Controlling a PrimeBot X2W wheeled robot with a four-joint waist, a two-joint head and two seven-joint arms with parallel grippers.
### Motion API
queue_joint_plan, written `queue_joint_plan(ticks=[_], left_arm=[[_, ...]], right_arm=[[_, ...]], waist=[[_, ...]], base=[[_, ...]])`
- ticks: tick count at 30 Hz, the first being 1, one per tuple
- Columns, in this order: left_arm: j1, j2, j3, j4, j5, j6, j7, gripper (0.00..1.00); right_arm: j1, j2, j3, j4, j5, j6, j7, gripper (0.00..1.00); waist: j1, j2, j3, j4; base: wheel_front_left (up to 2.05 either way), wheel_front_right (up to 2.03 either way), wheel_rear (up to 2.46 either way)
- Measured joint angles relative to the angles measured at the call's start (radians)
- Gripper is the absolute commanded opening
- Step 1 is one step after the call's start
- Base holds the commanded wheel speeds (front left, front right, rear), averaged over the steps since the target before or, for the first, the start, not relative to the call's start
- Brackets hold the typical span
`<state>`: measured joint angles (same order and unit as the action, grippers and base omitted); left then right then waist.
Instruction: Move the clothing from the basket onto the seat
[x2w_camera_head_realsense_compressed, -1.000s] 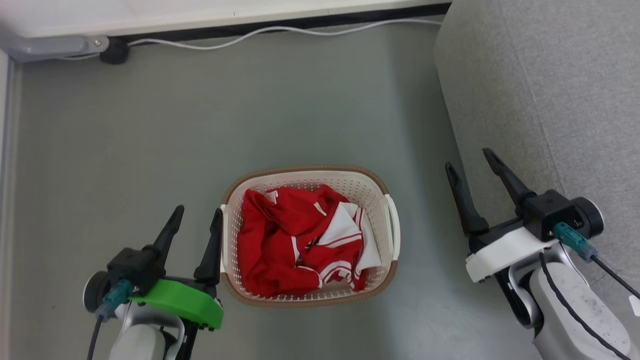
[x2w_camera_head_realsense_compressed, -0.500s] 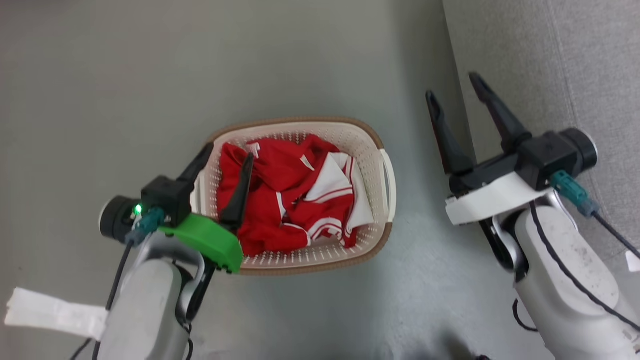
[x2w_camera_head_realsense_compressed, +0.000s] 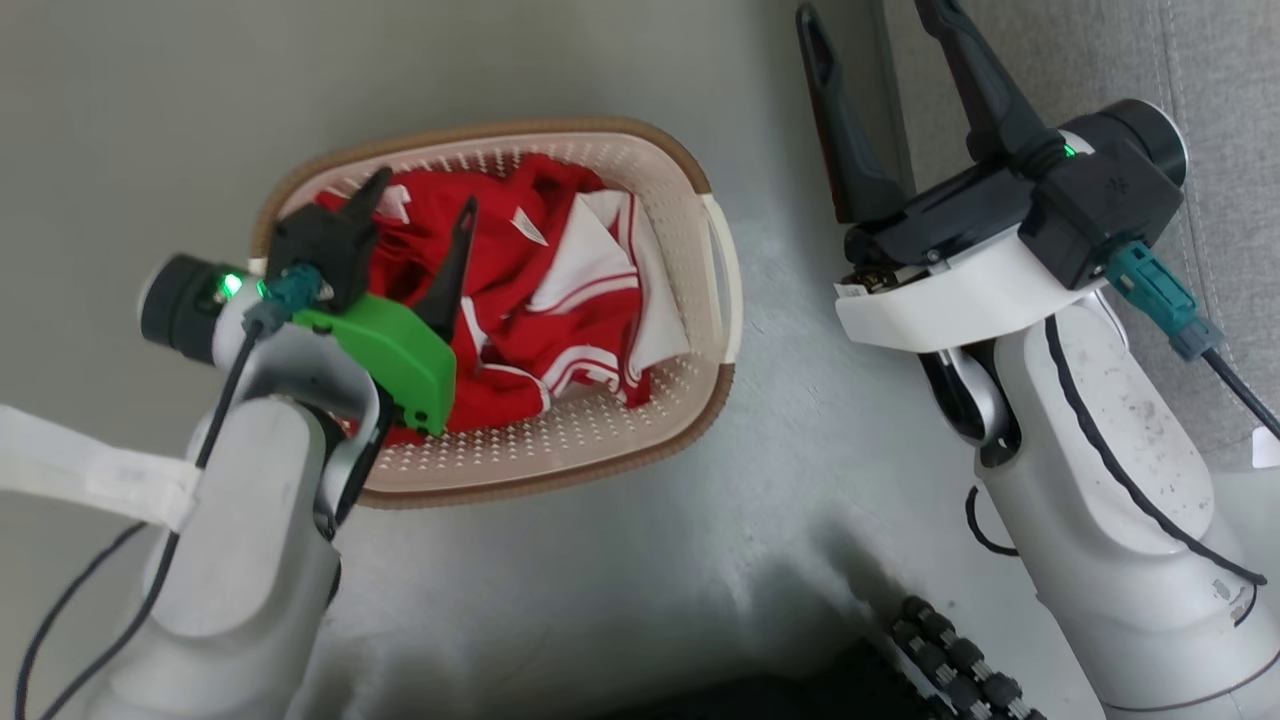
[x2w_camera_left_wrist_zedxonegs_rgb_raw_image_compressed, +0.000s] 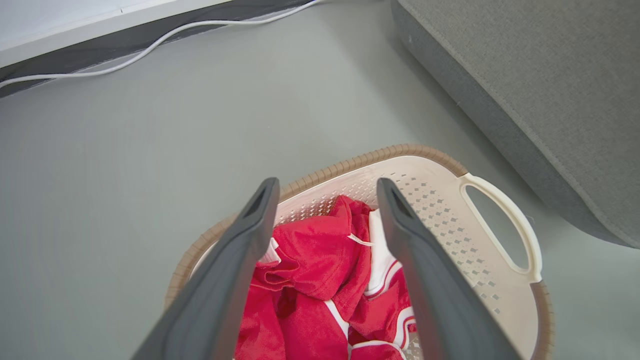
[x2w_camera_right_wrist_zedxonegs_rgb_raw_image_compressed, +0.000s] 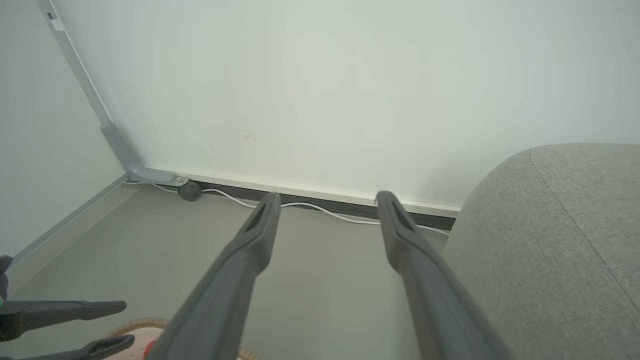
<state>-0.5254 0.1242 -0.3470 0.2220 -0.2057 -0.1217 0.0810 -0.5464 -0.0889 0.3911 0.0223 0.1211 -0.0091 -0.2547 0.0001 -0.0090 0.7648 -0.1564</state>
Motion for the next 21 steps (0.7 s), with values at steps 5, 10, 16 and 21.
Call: queue_joint_plan(ticks=[5, 10, 16, 21], left_arm=[[-0.058, 0.027, -0.009, -0.024, 0.034, 0.000, 0.034, 1.00], [-0.083, 0.037, -0.024, -0.022, 0.042, -0.001, 0.041, 1.00], [-0.090, 0.061, -0.029, -0.008, 0.043, -0.001, 0.042, 1.00], [-0.095, 0.072, -0.032, -0.003, 0.043, -0.001, 0.049, 1.00]], right_arm=[[-0.034, 0.014, 0.001, -0.013, 0.001, 0.000, 0.000, 1.00], [-0.063, 0.018, -0.006, -0.015, 0.001, -0.001, 0.000, 1.00], [-0.088, 0.026, -0.005, -0.014, 0.002, -0.001, 0.000, 1.00], [-0.092, 0.027, -0.004, -0.012, 0.006, -0.001, 0.000, 1.00]], waist=[[0.0000, 0.0000, 0.070, -0.033], [0.0000, 0.0000, 0.124, -0.058], [0.0000, 0.0000, 0.190, -0.100], [-0.0001, 0.0000, 0.214, -0.123]], base=[[0.00, 0.00, 0.00], [0.00, 0.00, 0.00], [0.00, 0.00, 0.00], [0.00, 0.00, 0.00]])
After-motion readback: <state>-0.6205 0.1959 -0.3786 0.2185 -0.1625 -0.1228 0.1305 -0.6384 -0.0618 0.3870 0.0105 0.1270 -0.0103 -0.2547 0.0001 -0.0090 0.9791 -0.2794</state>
